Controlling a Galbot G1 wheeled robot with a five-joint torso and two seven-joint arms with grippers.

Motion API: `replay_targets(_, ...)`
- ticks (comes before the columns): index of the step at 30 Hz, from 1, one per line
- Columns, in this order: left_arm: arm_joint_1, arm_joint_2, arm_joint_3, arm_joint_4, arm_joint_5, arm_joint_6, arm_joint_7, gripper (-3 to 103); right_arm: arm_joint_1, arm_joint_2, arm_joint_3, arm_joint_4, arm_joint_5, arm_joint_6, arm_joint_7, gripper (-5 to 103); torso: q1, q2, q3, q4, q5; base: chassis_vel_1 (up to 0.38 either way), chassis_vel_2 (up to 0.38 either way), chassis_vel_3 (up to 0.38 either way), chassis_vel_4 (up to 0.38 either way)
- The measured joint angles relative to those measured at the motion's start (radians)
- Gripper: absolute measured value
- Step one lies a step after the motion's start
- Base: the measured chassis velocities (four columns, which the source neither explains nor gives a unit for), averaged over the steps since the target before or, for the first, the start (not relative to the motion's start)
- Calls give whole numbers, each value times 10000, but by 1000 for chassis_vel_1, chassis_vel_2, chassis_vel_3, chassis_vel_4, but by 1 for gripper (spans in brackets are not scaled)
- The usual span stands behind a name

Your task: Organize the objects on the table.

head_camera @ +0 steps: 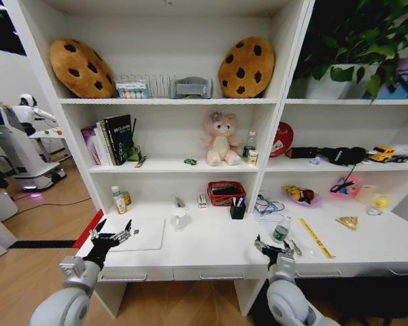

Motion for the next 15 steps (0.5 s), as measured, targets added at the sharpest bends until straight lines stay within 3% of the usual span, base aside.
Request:
replay_targets(8, 0, 0, 0, 0, 0, 0, -1, 100, 870, 237, 16, -1238, -393, 577, -819, 100, 0, 0, 0, 0, -3, 0, 0, 0, 0)
replay_targets(15, 0, 0, 0, 0, 0, 1, -2, 100, 1106, 433, -30, -1706, -563, 882, -645, 100, 0, 0, 0, -1, -2, 0, 0, 0, 0)
